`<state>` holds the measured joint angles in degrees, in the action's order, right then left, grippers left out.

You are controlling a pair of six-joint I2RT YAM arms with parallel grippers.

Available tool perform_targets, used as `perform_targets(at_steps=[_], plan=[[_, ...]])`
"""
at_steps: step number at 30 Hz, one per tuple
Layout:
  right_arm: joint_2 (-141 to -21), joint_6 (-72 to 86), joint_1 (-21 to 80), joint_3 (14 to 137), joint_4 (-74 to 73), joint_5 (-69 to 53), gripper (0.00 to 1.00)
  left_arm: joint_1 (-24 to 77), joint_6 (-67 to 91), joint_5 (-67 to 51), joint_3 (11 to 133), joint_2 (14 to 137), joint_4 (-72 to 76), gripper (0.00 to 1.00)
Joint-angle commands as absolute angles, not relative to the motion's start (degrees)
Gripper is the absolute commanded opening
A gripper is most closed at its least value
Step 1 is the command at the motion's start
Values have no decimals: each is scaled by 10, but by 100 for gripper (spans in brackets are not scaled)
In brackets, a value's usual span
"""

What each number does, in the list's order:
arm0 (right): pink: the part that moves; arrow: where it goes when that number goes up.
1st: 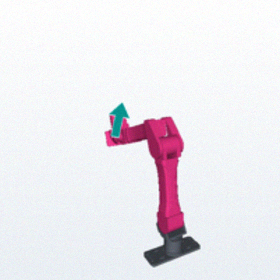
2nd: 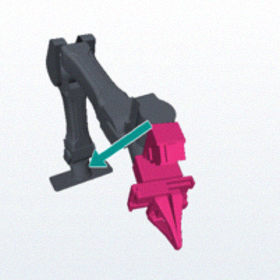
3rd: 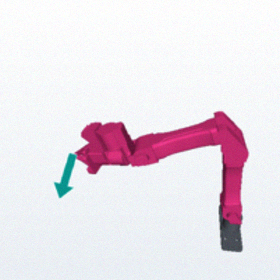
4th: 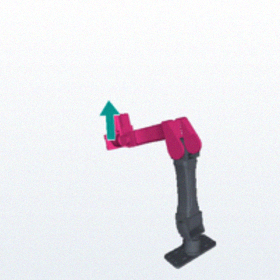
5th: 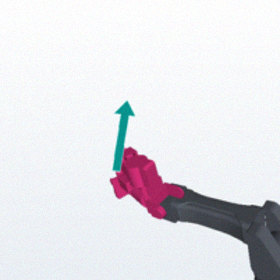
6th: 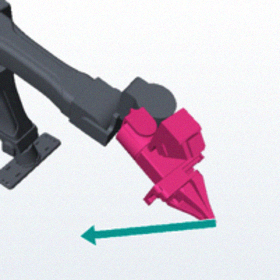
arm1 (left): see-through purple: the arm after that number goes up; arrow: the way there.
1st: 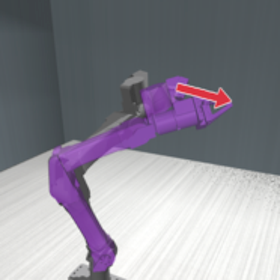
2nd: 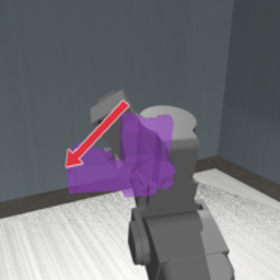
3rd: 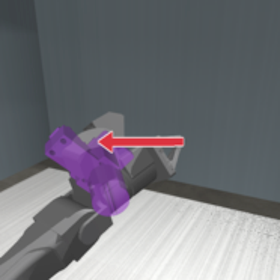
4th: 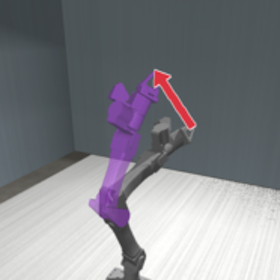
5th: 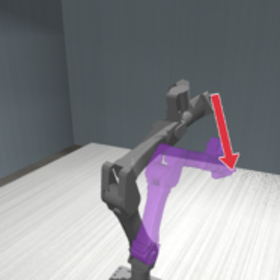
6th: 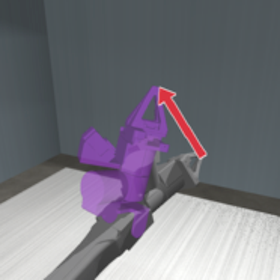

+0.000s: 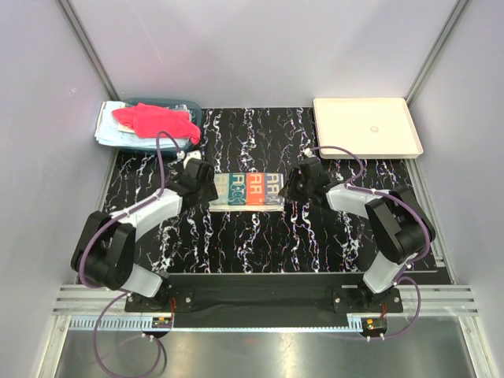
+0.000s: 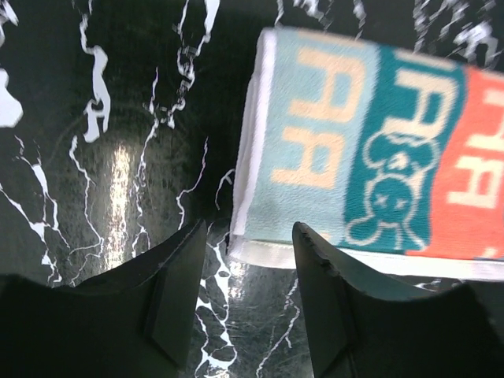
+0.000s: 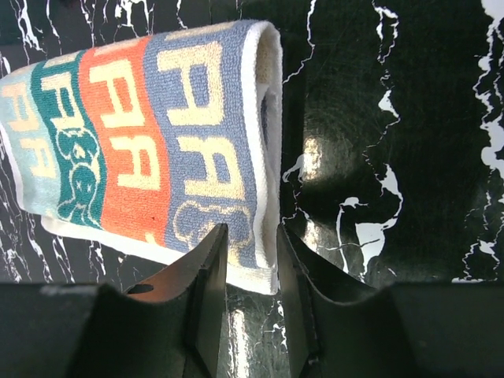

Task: Fold and stack the towels
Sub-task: Fold the towel

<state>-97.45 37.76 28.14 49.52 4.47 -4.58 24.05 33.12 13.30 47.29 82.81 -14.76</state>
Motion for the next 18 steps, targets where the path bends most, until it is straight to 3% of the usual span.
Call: perform_targets(at_steps=[1, 10, 18], plan=[[-961, 392, 289, 490, 55, -58, 38, 241, 347, 130, 464, 858, -134, 52], [-973, 399, 290, 488, 61, -66, 36, 241, 356, 114, 463, 883, -113, 49], [-978, 407, 291, 483, 66, -67, 27, 241, 354, 112, 460, 886, -105, 36]])
